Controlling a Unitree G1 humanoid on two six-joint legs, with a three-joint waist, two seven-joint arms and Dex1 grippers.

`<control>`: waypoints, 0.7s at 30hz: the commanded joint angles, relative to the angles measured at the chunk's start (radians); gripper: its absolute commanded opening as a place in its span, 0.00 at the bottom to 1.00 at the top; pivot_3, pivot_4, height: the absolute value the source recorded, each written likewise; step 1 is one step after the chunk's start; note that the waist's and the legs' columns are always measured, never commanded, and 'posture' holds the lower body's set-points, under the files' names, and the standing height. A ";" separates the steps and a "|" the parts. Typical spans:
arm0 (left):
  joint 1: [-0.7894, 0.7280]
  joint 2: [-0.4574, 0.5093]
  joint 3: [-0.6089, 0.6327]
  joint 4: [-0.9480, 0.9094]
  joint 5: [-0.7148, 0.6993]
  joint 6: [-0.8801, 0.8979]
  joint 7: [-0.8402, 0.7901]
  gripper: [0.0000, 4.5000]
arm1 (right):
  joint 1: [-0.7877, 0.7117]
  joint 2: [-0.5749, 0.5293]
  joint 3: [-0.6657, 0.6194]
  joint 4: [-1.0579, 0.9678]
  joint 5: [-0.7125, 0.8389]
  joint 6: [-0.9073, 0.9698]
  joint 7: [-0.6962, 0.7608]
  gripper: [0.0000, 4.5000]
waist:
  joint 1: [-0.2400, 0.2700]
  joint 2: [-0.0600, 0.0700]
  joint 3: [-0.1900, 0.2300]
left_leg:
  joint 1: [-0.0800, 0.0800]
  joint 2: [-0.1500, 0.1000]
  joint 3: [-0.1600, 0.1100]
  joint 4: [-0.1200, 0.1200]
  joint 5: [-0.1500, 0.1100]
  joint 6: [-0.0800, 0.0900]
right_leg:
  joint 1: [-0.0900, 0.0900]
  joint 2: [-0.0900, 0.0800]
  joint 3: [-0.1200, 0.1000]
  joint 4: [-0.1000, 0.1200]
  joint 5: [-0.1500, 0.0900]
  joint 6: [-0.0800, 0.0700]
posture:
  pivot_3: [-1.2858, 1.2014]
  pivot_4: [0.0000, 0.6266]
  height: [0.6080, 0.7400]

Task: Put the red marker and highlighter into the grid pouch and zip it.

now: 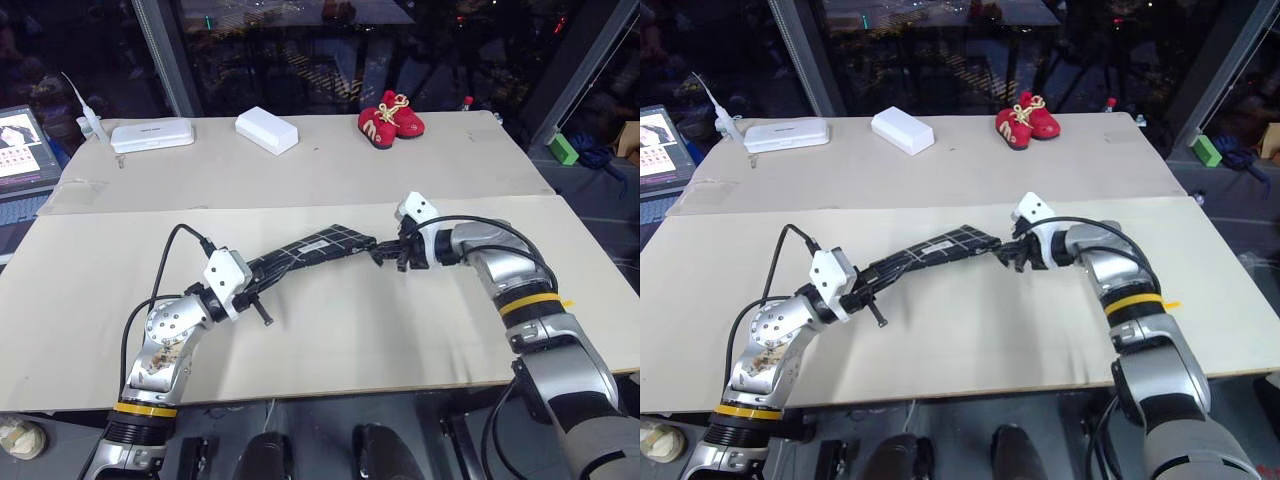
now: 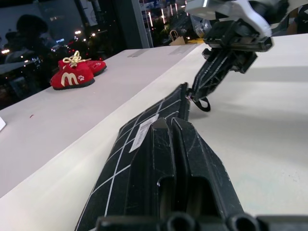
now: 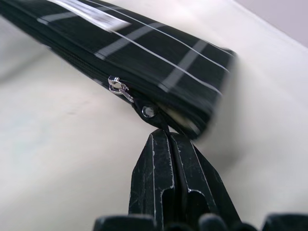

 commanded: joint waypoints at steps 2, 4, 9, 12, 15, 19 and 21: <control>0.002 0.011 0.023 -0.040 -0.014 -0.001 0.005 0.00 | -0.070 -0.031 -0.054 0.080 -0.020 -0.062 -0.010 0.01 | 0.001 0.000 0.000 | 0.000 0.000 0.000 0.000 0.000 0.000 | 0.000 0.000 0.000 0.000 0.000 0.000 | 0.52 0.24 1.00; 0.003 0.013 0.025 -0.036 -0.014 -0.004 0.002 0.00 | -0.084 -0.038 -0.058 0.108 -0.026 -0.080 -0.002 0.01 | 0.002 0.000 0.000 | 0.000 0.000 0.000 0.000 0.000 0.000 | 0.000 0.000 0.000 0.000 0.000 0.000 | 0.52 0.24 1.00; 0.004 0.014 0.025 -0.023 -0.015 -0.015 -0.005 0.00 | -0.089 -0.055 -0.059 0.144 -0.051 -0.116 0.013 0.01 | 0.005 0.000 0.000 | 0.000 0.000 0.000 0.000 0.000 0.000 | 0.000 0.000 0.000 0.000 0.000 0.000 | 0.52 0.24 1.00; 0.005 0.014 0.025 -0.018 -0.015 -0.020 -0.009 0.00 | -0.095 -0.057 -0.073 0.168 -0.054 -0.123 0.007 0.01 | 0.005 0.000 0.000 | 0.000 0.000 0.000 0.000 0.000 0.000 | 0.000 -0.001 0.000 0.000 0.000 0.000 | 0.52 0.24 1.00; 0.003 0.016 0.025 -0.012 -0.016 -0.024 -0.016 0.00 | -0.089 -0.055 -0.077 0.176 -0.056 -0.128 0.010 0.01 | 0.004 0.000 0.000 | 0.000 0.000 0.000 0.000 0.000 0.000 | 0.000 -0.001 0.000 0.000 0.000 0.000 | 0.52 0.24 1.00; -0.003 0.014 0.024 -0.001 -0.016 -0.028 -0.025 0.00 | -0.056 -0.006 -0.079 0.163 -0.064 -0.161 -0.062 0.01 | 0.002 0.000 0.000 | 0.000 0.000 0.000 0.000 0.000 0.000 | 0.000 0.000 0.000 0.000 0.000 0.000 | 0.52 0.24 1.00; -0.005 0.012 0.023 0.003 -0.015 -0.031 -0.028 0.00 | -0.036 0.013 -0.103 0.134 -0.027 -0.134 -0.048 0.07 | 0.002 0.000 0.000 | 0.000 0.000 0.000 0.000 0.000 0.000 | 0.000 0.000 0.000 0.000 0.000 0.000 | 0.52 0.24 1.00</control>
